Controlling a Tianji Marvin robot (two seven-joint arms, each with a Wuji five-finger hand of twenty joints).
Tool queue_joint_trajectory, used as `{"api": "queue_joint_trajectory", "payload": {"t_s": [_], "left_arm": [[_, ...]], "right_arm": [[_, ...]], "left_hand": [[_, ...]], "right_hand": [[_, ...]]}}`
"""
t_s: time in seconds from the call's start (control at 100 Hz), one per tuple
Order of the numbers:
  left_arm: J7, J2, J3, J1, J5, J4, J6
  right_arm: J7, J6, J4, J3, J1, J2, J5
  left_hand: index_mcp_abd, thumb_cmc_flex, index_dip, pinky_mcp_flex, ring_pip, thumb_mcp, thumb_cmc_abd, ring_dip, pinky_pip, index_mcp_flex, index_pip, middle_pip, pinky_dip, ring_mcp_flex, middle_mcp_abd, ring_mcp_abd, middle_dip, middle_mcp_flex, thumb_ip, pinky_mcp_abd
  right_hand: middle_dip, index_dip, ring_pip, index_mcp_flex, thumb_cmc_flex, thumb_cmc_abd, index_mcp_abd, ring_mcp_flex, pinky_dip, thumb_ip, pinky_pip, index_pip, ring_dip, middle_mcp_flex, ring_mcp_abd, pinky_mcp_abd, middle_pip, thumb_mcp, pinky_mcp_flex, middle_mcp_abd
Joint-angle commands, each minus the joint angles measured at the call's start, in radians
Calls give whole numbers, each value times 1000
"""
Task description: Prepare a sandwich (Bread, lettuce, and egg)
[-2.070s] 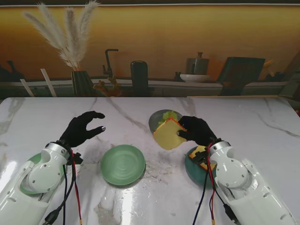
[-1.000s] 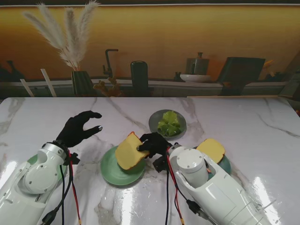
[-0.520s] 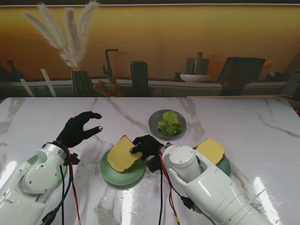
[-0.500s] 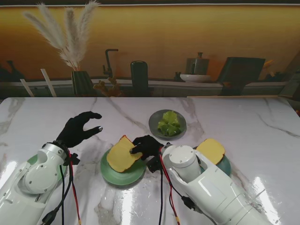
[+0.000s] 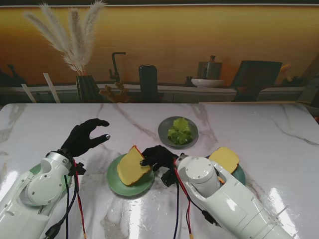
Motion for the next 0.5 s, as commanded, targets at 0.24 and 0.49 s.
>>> {"api": "queue_joint_trajectory", "payload": {"t_s": [0.24, 0.49], "left_arm": [[5, -2, 1, -2, -2, -1, 7], [6, -3, 0, -2, -2, 1, 5]], "right_arm": [[35, -47, -22, -14, -9, 5, -46], [74, -98, -22, -20, -7, 28, -102]], "left_hand": [[5, 19, 11, -15, -6, -19, 41, 12, -6, 18, -9, -5, 10, -33, 5, -8, -6, -8, 10, 5], [5, 19, 11, -15, -5, -19, 42, 12, -6, 19, -10, -5, 10, -32, 6, -6, -6, -7, 11, 5]], "right_hand": [[-29, 127, -104, 32, -84, 74, -50, -122, -28, 100, -70, -183, -40, -124, -43, 25, -63, -138, -94, -26], [-83, 120, -272, -55, -165, 90, -84, -249, -47, 35, -158, -266, -125, -256, -81, 23, -179, -188, -200, -31]]}}
